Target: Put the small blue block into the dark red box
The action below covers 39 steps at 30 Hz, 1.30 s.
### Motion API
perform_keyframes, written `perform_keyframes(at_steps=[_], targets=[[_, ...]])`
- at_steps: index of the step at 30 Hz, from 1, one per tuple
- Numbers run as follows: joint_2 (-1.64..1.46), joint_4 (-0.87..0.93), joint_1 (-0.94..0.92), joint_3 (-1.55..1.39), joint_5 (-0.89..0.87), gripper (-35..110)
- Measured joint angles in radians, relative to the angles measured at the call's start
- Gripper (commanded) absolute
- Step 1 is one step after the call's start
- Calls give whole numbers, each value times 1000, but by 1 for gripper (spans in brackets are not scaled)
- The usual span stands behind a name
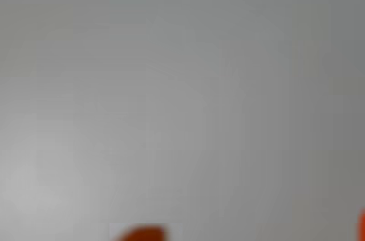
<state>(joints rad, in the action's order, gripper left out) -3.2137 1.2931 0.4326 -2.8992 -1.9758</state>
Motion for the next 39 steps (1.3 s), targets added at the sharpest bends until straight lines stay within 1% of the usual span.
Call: perform_keyframes(at_steps=[3, 6, 12, 15, 21, 28, 35, 39], targets=[[198, -3, 66, 104, -258, 19], [425, -8, 103, 256, -443, 19], [792, -183, 150, 394, -658, 22], [965, -192, 147, 506, -721, 23], [1261, -215, 207, 730, -859, 23], [1448, -238, 238, 905, -985, 24], [1611, -236, 249, 1100, -1003, 24], [1749, -212, 259, 1255, -966, 24]])
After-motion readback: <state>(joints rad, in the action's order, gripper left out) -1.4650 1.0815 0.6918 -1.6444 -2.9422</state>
